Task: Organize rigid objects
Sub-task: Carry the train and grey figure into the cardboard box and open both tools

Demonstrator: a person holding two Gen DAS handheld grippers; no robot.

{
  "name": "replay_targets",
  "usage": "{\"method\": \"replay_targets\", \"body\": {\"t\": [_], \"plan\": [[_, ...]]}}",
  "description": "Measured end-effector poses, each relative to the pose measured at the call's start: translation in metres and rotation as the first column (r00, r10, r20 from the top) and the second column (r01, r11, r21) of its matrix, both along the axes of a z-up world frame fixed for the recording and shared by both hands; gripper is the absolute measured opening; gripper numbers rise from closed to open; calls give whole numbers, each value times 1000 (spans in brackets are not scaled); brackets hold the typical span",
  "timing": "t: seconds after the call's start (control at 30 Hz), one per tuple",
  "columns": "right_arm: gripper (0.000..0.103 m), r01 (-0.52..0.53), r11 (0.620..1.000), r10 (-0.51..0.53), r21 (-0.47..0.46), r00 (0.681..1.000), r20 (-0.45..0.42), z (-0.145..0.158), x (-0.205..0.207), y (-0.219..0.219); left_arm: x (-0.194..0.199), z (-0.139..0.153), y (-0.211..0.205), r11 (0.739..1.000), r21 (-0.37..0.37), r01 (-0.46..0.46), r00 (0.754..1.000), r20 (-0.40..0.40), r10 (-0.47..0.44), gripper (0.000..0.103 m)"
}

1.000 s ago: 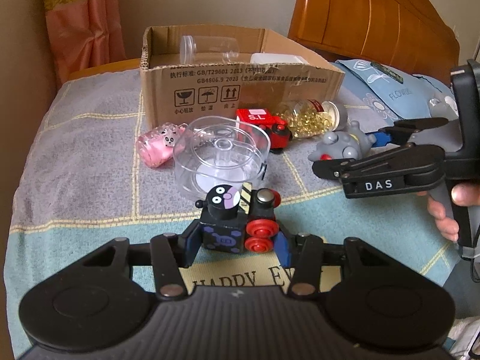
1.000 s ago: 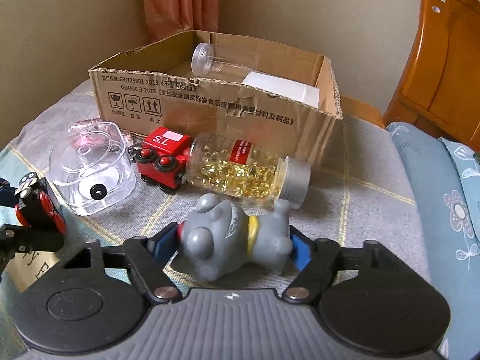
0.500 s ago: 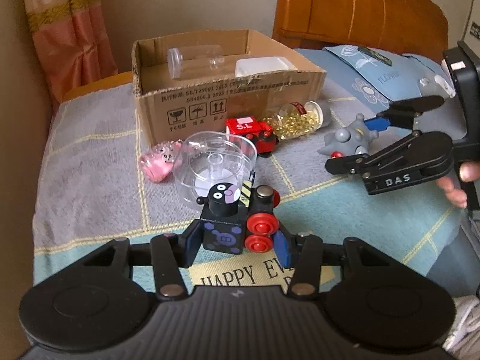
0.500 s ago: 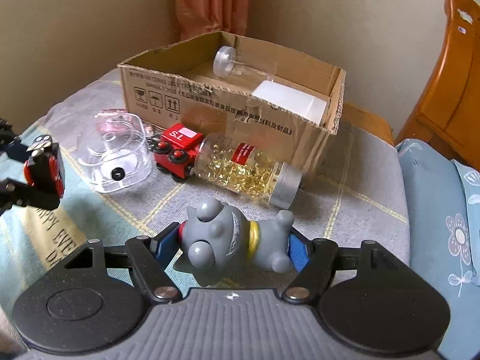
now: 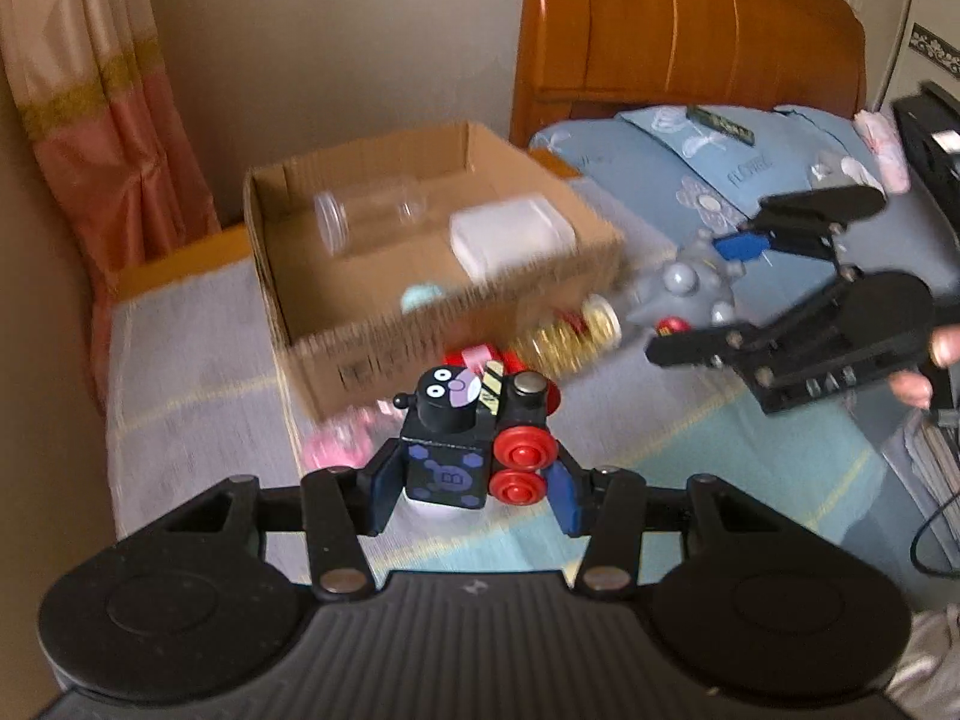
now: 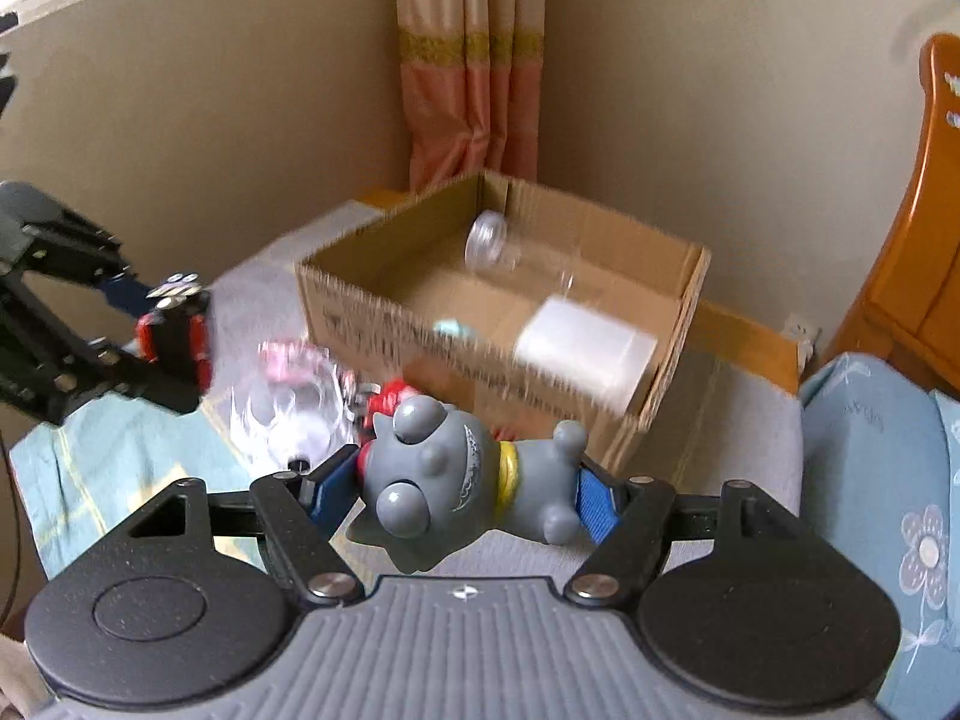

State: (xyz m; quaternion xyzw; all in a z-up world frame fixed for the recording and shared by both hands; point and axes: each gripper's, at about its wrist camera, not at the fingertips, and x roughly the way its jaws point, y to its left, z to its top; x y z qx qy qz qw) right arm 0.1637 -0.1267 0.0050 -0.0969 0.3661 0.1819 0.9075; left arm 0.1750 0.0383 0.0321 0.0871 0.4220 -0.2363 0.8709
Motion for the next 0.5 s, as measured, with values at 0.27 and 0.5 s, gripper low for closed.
{"method": "replay_targets", "body": {"t": [0.27, 0.5], "plan": [[77, -8, 1000, 8, -14, 999, 52, 21, 25, 2, 56, 20, -10, 1000, 21, -20, 998, 55, 19, 48], [77, 0, 999, 2, -34, 997, 71, 29, 47, 2, 98, 13, -15, 999, 31, -45, 997, 63, 43, 48]]}}
